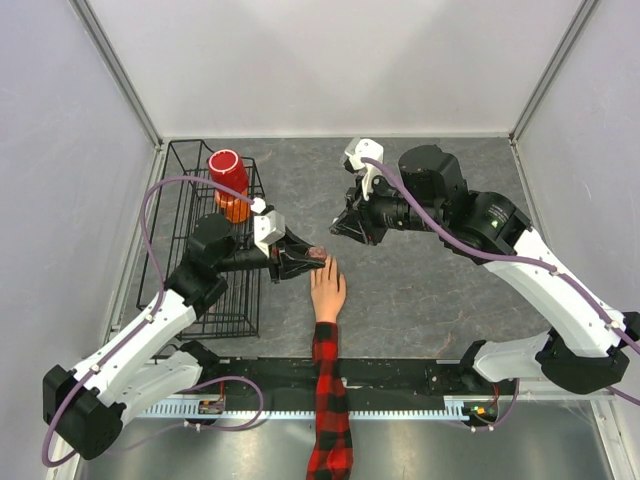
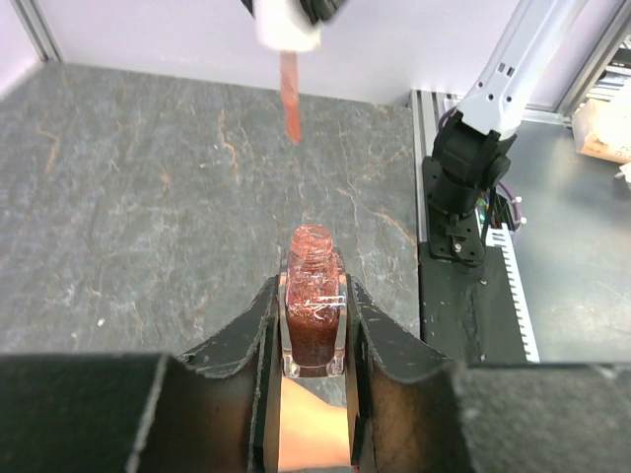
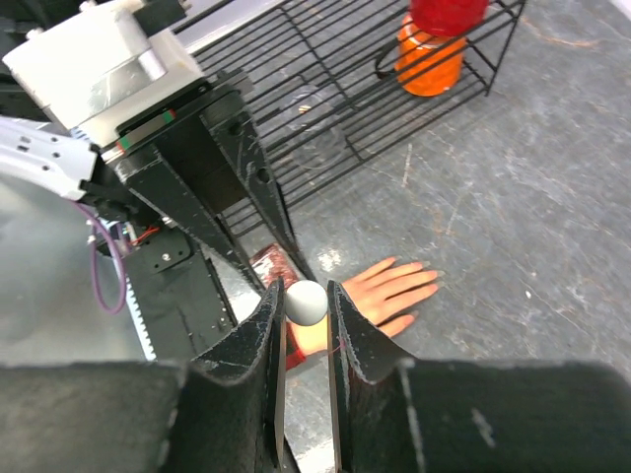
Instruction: Paint the nails
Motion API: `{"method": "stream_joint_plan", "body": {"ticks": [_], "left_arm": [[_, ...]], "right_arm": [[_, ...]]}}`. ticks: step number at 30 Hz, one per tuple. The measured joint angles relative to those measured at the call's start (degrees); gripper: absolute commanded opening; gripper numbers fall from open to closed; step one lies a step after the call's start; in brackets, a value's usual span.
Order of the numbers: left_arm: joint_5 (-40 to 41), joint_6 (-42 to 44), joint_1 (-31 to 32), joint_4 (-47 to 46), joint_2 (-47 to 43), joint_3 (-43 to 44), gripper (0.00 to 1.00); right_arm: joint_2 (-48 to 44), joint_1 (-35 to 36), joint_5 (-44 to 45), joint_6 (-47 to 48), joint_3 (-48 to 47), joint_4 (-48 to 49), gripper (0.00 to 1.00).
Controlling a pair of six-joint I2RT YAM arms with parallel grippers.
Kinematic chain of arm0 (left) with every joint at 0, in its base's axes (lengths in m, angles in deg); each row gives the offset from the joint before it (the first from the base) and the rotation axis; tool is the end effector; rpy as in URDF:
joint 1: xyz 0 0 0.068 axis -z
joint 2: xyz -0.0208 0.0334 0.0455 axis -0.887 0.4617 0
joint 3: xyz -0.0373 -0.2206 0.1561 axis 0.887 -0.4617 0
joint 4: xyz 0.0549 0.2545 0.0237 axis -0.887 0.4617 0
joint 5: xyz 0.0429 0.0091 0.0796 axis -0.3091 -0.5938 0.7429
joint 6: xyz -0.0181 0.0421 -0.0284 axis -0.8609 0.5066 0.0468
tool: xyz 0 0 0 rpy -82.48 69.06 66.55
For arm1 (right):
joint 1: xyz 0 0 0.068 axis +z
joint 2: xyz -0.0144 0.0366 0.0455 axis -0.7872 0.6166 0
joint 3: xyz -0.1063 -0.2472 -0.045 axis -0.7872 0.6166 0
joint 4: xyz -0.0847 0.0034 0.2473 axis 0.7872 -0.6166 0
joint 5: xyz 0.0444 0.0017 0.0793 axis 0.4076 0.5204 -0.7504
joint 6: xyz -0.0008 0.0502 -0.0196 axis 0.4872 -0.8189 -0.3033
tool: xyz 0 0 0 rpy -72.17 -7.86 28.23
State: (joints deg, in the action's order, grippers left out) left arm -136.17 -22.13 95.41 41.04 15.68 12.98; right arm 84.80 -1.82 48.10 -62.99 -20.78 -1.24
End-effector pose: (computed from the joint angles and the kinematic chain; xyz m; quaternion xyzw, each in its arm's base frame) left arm 0.1580 -0.1348 0.3302 0.4628 0.5435 -0.4748 0.5148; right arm 0.1543 0.1985 0.4775 -0.3971 0.7337 0.3363 0.4370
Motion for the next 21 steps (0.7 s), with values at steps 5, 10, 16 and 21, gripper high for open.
{"method": "stream_joint_plan", "body": {"ticks": [5,10,16,21], "left_arm": [[-0.04,0.0,0.0,-1.7,-0.04,0.0,0.02],[-0.13,0.0,0.0,-2.58,-0.35,-0.66,0.02],[-0.63,0.0,0.0,-2.86,-0.35,-0.85,0.02],[-1.22,0.0,0.04,-3.15,-0.35,-0.87,0.02]], "right_arm": [[0.26,0.0,-3.08,-0.31,-0.02,0.24,0.0],[1.18,0.04,-5.05,-0.61,0.0,0.24,0.0],[2.01,0.04,-5.33,-0.66,0.04,0.24,0.0],[2.01,0.04,-5.35,-0.9,0.04,0.63,0.0]]}}
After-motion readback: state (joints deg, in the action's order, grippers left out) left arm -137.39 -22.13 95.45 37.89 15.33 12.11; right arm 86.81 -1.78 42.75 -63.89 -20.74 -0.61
